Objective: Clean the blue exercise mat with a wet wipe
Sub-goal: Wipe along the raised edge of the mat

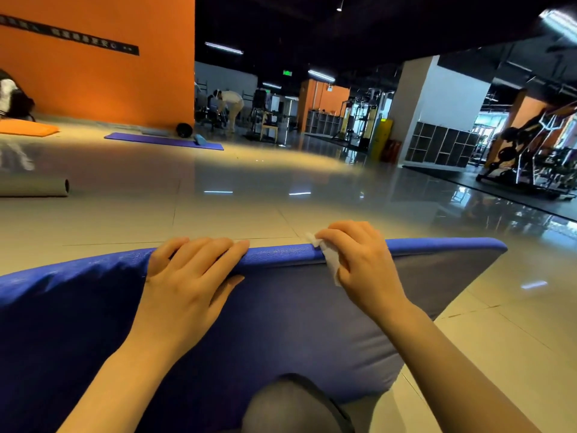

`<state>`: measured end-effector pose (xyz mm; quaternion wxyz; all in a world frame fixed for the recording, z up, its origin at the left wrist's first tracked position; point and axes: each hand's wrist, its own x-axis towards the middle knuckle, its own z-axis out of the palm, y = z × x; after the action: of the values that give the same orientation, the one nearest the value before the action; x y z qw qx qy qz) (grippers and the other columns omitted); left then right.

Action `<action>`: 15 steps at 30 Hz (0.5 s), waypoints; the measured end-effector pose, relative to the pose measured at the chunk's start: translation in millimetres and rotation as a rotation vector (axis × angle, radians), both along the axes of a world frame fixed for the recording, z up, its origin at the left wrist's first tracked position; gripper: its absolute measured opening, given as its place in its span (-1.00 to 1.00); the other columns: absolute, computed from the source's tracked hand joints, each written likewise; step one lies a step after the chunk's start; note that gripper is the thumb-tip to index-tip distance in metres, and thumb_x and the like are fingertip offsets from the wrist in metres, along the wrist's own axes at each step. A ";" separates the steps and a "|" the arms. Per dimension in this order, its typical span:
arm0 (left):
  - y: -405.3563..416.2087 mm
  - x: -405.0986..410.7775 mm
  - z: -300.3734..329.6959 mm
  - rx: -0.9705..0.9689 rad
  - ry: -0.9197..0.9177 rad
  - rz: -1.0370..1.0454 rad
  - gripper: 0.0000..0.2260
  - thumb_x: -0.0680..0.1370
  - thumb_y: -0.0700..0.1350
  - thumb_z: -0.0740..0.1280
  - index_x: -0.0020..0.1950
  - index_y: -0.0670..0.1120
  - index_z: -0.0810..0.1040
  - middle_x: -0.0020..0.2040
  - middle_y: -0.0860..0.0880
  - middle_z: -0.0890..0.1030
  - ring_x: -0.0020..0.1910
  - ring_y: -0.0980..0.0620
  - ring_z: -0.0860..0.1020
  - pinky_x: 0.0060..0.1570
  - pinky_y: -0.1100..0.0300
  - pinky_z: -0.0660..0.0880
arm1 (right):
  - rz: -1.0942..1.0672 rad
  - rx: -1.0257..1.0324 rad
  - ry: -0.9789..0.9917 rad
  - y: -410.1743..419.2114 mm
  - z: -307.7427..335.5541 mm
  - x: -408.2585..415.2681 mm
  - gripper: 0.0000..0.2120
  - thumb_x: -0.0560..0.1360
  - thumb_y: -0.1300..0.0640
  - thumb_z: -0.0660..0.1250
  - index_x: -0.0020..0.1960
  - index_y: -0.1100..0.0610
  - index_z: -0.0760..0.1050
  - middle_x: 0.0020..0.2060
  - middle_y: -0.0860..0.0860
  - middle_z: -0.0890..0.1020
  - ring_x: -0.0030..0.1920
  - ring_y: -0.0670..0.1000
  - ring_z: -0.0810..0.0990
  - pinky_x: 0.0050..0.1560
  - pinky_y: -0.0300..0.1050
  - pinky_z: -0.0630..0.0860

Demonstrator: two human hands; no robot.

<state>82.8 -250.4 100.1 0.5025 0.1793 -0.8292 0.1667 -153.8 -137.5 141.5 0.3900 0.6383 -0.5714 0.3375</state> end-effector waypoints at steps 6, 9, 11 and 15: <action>-1.1 3.0 -4.6 -0.071 -0.004 -0.008 -0.70 0.58 -0.17 0.29 0.29 -0.09 0.61 0.16 -0.04 0.65 0.13 -0.03 0.50 0.32 0.07 0.21 | -0.362 0.025 0.125 39.9 -6.7 -85.9 -0.83 0.39 0.30 0.34 -0.07 0.13 0.61 -0.10 0.03 0.67 -0.02 0.15 0.55 -0.09 0.01 0.31; -0.6 5.2 -4.5 -0.079 -0.023 -0.019 -0.69 0.53 -0.23 0.34 0.27 -0.10 0.63 0.16 -0.04 0.66 0.13 -0.02 0.50 0.28 0.11 0.22 | -0.441 0.059 -0.043 48.6 2.5 -115.1 -0.81 0.47 0.19 0.20 -0.14 0.18 0.59 -0.17 0.11 0.66 -0.14 0.25 0.58 -0.20 0.05 0.44; 0.1 6.9 -4.0 -0.077 -0.027 -0.025 -0.68 0.51 -0.25 0.36 0.26 -0.10 0.64 0.16 -0.04 0.66 0.13 -0.02 0.51 0.28 0.11 0.22 | -0.431 0.043 -0.171 46.0 1.5 -115.6 -0.69 0.51 0.10 0.09 -0.16 0.22 0.56 -0.18 0.14 0.65 -0.16 0.26 0.56 -0.25 0.04 0.46; 1.6 9.1 -4.1 -0.059 -0.025 -0.058 -0.71 0.55 -0.20 0.32 0.25 -0.08 0.63 0.15 -0.03 0.66 0.13 -0.01 0.52 0.28 0.11 0.24 | -0.215 -0.035 -0.259 28.2 -10.9 -67.4 -0.74 0.48 0.20 0.10 -0.14 0.26 0.55 -0.18 0.16 0.63 -0.18 0.22 0.58 -0.15 -0.05 0.41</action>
<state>92.0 -248.9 96.0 0.5016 0.1382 -0.8351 0.1785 -221.2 -109.4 130.7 0.3579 0.5176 -0.6761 0.3833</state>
